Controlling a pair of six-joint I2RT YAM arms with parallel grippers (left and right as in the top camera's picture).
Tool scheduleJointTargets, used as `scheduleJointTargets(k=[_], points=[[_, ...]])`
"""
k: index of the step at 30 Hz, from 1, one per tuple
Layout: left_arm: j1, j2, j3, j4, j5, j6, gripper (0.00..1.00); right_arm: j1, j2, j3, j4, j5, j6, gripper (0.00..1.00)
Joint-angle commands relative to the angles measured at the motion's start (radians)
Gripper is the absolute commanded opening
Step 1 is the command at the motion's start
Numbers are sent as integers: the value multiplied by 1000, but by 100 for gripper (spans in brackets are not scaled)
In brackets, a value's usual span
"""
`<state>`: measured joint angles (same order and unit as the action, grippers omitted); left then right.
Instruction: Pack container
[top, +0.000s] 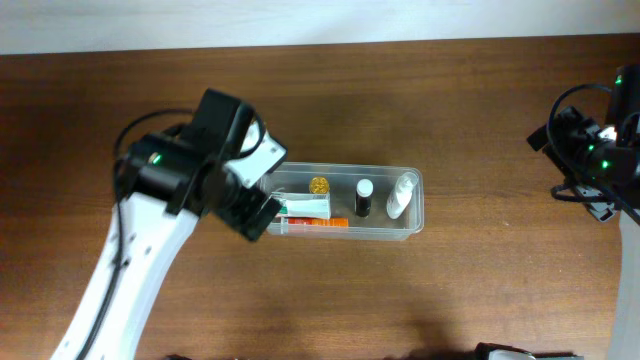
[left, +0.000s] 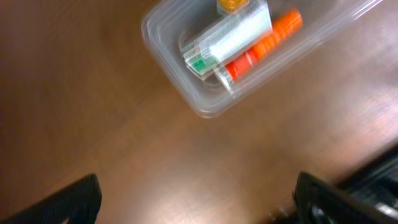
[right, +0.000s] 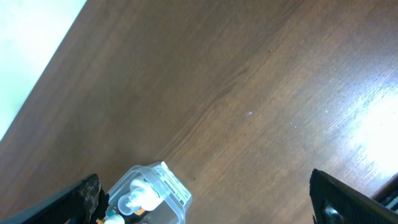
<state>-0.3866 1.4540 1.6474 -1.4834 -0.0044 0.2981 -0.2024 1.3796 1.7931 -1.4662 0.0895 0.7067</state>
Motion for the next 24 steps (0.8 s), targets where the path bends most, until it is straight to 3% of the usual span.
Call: scheduleJointTargets(k=[1,14,20,24], points=[[4,-114,17,-63,-14,-153,99,-8,3,2,-1,13,0,98],[3,-721,17,-108,-388,-497,99,-8,3,2,-1,13,0,99],[3,-983,9,-77,-403,-577,99,-8,3,2,-1,13,0,99],[3,-1070,-66,-89,-404,-633,99,-8,3,2,-1,13,0,99]])
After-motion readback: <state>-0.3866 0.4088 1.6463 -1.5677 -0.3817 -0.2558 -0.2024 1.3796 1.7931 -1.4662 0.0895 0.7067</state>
